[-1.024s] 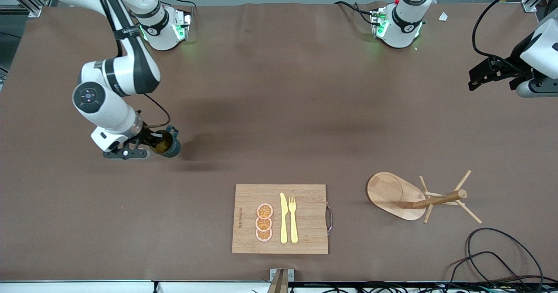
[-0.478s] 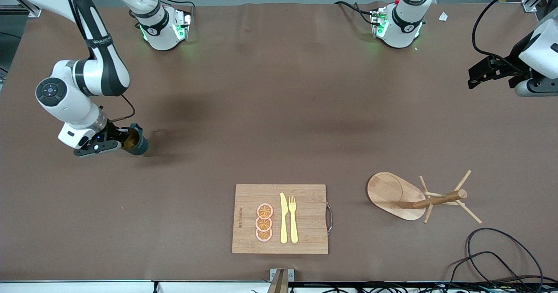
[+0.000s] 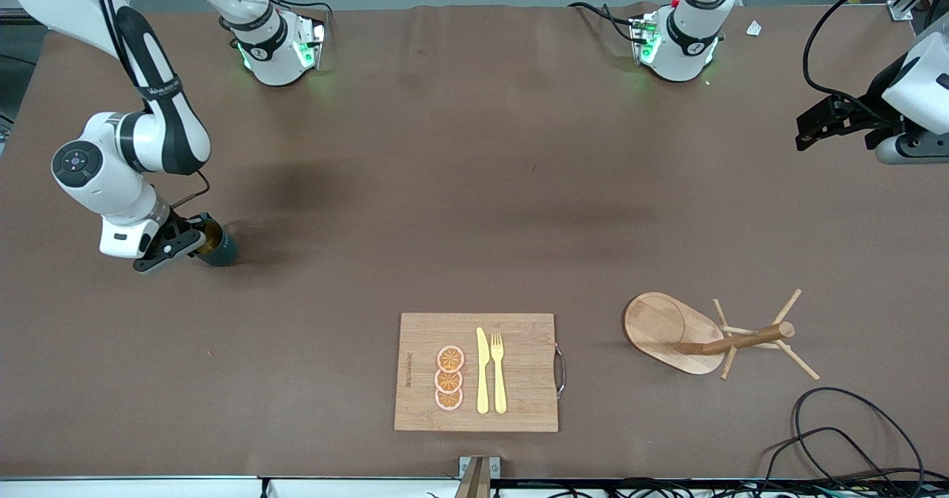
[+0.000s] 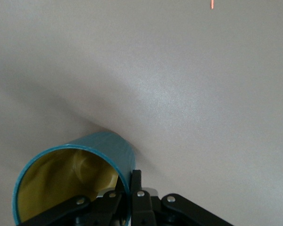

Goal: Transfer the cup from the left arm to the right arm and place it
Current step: 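Carry the mug with the right gripper away from the cutting board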

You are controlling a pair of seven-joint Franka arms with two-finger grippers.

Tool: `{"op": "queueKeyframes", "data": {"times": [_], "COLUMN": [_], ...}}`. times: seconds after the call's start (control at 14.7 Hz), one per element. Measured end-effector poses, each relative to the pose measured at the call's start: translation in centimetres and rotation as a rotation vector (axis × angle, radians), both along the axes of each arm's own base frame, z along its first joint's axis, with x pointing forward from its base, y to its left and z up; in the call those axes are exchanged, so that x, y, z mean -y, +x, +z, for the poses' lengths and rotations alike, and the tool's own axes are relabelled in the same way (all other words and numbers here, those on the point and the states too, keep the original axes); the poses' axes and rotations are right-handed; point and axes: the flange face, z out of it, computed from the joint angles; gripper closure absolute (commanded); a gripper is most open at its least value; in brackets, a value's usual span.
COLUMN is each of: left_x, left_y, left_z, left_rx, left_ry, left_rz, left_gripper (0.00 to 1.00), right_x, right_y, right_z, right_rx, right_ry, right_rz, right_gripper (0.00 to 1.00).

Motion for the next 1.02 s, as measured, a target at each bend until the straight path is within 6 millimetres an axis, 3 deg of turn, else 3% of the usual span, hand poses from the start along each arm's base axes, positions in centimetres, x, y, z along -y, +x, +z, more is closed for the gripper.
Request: {"op": "queueKeyframes", "data": {"times": [0.27,0.34,0.41,0.55,0.61,0.89,1.02], "left_x": [-0.2,-0.1,-0.2,-0.2,-0.2,-0.4,-0.5], "left_y": [0.0,0.0,0.0,0.0,0.0,0.1,0.1], "left_z": [0.3,0.3,0.3,0.3,0.3,0.3,0.3], "left_rx": [0.006,0.007,0.007,0.008,0.008,0.008,0.008], "left_ry": [-0.001,-0.001,-0.001,-0.001,-0.001,-0.001,-0.001], "left_rz": [0.003,0.003,0.003,0.003,0.004,0.007,0.009], "left_gripper": [0.00,0.00,0.00,0.00,0.00,0.00,0.00], "right_x": [-0.1,-0.1,-0.1,-0.1,-0.2,-0.3,-0.1], "right_y": [0.0,0.0,0.1,0.3,0.4,1.4,2.4], "right_z": [-0.2,-0.2,-0.2,0.0,0.1,0.6,1.9], "right_rx": [-0.013,-0.013,-0.014,-0.010,-0.009,0.002,0.000], "right_ry": [-0.007,-0.008,-0.008,-0.010,-0.011,-0.018,-0.022], "right_rz": [0.099,0.108,0.112,0.126,0.135,0.182,0.183], "right_gripper": [0.98,0.75,0.35,0.06,0.00,0.00,0.00]}}
